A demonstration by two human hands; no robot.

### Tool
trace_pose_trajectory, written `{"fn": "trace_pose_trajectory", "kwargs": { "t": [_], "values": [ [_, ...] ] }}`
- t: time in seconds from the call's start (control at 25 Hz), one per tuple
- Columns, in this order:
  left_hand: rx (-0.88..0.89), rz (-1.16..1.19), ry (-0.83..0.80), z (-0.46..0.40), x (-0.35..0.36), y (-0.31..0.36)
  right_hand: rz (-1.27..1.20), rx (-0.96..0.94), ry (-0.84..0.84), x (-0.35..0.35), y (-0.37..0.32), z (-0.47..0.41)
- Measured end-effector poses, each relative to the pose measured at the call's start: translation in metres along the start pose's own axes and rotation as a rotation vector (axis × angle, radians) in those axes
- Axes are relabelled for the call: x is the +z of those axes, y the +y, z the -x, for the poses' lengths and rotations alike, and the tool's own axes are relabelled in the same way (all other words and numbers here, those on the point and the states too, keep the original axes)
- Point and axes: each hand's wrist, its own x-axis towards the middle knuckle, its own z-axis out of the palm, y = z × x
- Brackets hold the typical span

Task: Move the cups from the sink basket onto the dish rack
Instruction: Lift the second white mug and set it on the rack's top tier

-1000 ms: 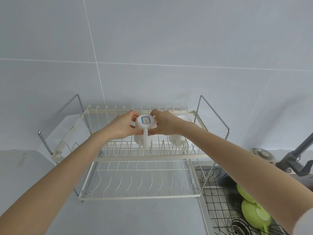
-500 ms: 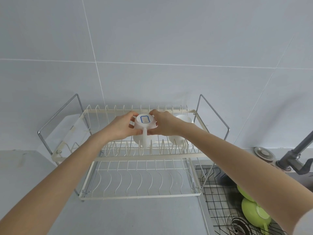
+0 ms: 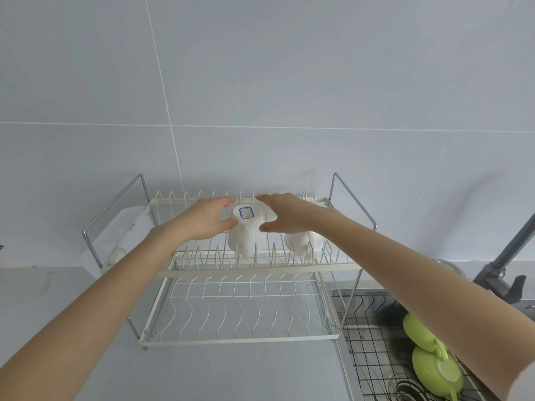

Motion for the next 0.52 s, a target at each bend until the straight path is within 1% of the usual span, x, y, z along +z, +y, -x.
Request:
{"fn": "trace_pose_trajectory", "kwargs": {
  "t": [0.12,0.24,0.4,0.52],
  "values": [
    [0.021,-0.195,0.054,0.013,-0.015,0.020,0.063,-0.003,0.026,-0.013,0.003,0.020],
    [0.039,-0.337,0.086,0.033,-0.024,0.045,0.099,-0.003,0.075,-0.025,0.009,0.045],
    [0.085,-0.425,0.120,0.056,-0.024,0.081,0.120,-0.001,0.135,-0.030,0.026,0.085],
    [0.127,-0.445,0.125,0.067,-0.015,0.113,0.107,0.015,0.167,-0.033,0.046,0.116]
  ]
}}
